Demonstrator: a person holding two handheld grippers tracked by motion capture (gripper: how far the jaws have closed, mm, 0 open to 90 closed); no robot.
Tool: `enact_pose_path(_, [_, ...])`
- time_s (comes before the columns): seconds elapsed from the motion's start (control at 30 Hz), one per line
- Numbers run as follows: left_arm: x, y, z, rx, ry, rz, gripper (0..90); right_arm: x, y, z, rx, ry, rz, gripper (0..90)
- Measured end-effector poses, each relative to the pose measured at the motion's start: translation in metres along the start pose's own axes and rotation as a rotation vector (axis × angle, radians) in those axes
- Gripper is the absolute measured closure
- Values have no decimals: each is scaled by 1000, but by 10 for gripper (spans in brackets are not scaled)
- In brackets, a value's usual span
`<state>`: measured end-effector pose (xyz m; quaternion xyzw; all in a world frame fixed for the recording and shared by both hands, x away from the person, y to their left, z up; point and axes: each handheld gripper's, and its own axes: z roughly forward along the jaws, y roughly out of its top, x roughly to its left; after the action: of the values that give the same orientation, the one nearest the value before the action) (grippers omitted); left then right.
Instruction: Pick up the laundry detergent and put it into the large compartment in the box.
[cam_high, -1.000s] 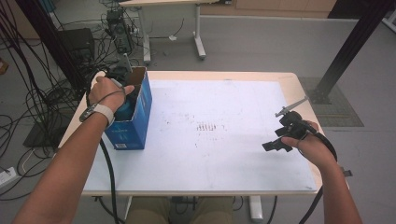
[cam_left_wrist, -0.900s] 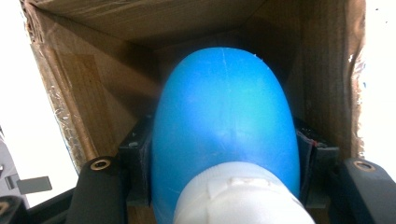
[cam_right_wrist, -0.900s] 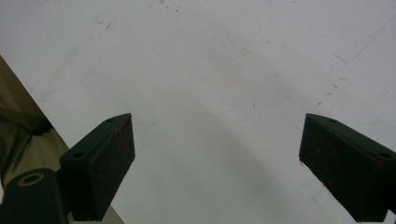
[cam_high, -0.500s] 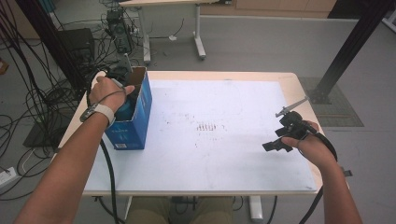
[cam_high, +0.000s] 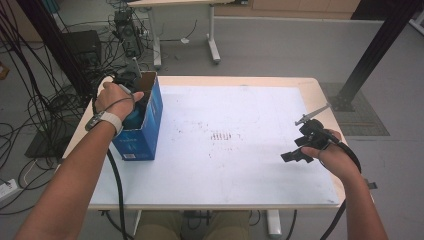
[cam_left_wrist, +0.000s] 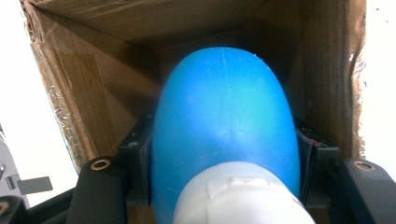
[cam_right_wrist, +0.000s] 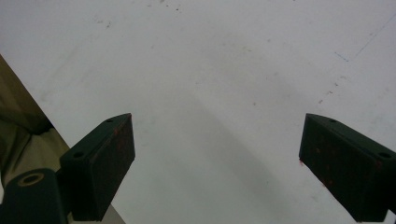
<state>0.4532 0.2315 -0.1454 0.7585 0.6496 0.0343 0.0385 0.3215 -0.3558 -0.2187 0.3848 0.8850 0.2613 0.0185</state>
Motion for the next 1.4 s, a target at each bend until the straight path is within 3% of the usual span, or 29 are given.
enact_pose_path(1.4, [2,-2,1,-8,-5,2,370,0,2,1,1,-1,-2,105])
